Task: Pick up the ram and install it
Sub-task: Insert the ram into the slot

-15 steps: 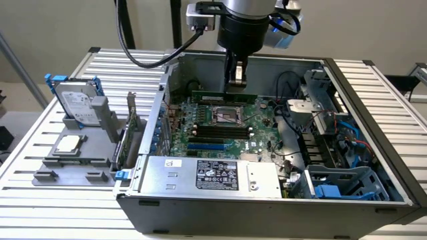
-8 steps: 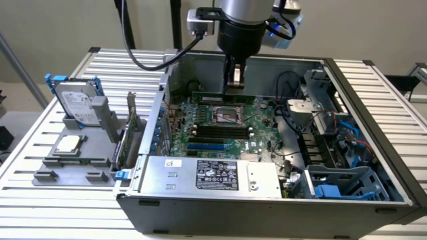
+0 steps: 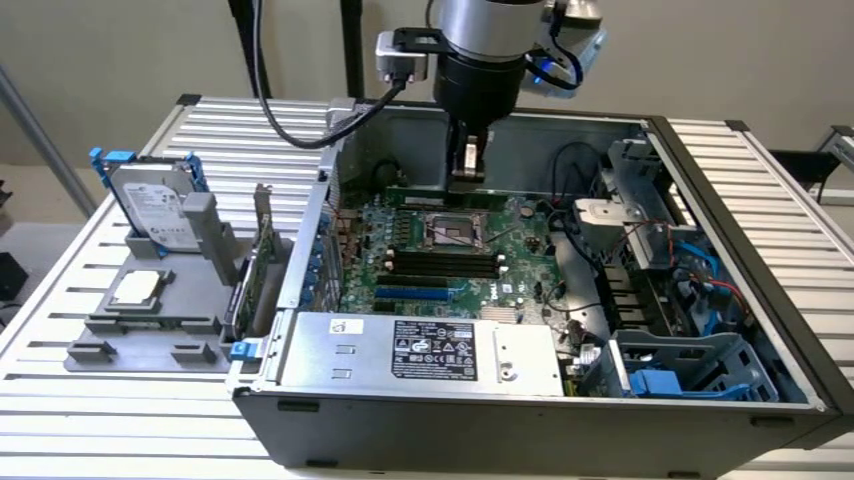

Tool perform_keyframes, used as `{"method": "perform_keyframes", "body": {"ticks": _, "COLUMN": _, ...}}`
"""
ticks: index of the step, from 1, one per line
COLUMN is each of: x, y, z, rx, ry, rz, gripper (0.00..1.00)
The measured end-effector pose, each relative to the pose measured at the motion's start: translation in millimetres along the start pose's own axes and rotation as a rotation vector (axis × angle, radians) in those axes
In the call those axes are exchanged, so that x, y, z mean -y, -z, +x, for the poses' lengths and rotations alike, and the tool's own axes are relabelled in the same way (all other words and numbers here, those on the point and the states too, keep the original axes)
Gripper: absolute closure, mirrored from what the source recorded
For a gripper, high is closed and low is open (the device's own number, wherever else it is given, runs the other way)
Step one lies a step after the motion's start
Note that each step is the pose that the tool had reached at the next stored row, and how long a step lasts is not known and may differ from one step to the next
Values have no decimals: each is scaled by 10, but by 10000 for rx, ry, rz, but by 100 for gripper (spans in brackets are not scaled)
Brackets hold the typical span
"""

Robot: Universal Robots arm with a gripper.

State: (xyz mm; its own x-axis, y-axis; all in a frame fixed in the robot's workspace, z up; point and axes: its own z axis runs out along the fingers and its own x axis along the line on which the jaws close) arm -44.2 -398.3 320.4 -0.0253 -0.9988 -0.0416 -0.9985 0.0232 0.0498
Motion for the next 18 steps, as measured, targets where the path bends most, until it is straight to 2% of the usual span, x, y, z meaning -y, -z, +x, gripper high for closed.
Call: {"method": "perform_keyframes", "body": {"ticks": 18, "x": 48, "y": -326, "z": 4, "rx": -3, "ry": -6, "rz": -1, "gripper": 87}}
